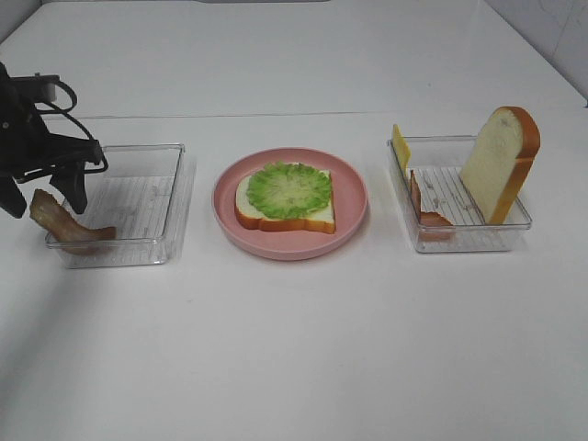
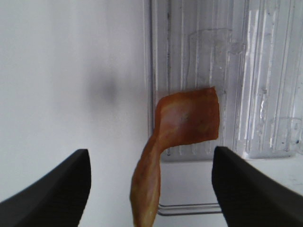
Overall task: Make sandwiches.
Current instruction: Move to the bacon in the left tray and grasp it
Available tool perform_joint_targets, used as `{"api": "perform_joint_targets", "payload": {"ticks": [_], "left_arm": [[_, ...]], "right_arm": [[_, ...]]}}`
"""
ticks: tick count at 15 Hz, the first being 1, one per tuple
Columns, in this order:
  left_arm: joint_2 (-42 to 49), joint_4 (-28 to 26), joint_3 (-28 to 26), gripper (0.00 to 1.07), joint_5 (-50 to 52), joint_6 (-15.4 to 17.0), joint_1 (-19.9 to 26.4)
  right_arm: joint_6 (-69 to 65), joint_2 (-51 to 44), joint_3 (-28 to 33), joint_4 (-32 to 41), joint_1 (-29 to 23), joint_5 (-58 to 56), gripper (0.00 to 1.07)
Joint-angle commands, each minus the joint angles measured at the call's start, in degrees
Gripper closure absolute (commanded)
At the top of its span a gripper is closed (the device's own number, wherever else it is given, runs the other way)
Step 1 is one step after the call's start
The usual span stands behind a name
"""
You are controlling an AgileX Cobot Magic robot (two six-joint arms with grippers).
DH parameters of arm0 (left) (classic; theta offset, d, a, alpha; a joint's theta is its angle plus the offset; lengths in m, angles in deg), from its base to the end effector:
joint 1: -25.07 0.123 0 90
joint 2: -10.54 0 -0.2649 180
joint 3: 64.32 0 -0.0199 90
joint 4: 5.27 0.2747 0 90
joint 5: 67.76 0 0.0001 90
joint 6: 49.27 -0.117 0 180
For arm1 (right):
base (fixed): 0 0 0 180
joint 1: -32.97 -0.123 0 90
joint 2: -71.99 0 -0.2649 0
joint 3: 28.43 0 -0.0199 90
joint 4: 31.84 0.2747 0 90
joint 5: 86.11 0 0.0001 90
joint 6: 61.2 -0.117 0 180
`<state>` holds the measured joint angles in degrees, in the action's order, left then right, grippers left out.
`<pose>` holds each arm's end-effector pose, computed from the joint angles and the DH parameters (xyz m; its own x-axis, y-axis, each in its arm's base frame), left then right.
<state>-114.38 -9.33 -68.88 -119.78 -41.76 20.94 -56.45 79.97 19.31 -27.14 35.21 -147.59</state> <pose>0.4127 -0.0364 0.1028 -0.9872 -0.1027 -0.1222 -0.0937 0.9926 -0.0777 0.0575 0.0062 0.2777 -0.4540 -0.0258 -0.8906 -0.0449 0.9990 -0.0061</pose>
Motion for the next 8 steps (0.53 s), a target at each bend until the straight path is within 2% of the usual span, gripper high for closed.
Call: {"api": "perform_joint_targets", "payload": {"ticks": [1, 3, 4, 5, 6, 8], "left_arm": [[-1.2, -0.69, -0.11, 0.46, 1.78, -0.29, 0.06], [-1.2, -1.2, -0.11, 0.59, 2.86, -0.29, 0.06], [-1.2, -1.26, -0.11, 0.62, 2.92, -0.29, 0.06], [-1.2, -1.26, -0.11, 0.73, 3.15, -0.29, 0.06], [-1.2, -1.26, -0.11, 0.77, 3.15, -0.29, 0.06], [-1.2, -1.32, -0.11, 0.93, 3.09, -0.29, 0.06]], "right_arm": [[0.46, -0.74, 0.0, 0.11, 0.34, 0.63, 0.25], [0.46, -0.74, 0.0, 0.11, 0.34, 0.63, 0.25], [0.46, -0.74, 0.0, 0.11, 0.34, 0.63, 0.25], [0.46, -0.74, 0.0, 0.11, 0.34, 0.63, 0.25], [0.46, -0.74, 0.0, 0.11, 0.34, 0.63, 0.25], [0.46, -0.74, 0.0, 0.11, 0.34, 0.63, 0.25]]}}
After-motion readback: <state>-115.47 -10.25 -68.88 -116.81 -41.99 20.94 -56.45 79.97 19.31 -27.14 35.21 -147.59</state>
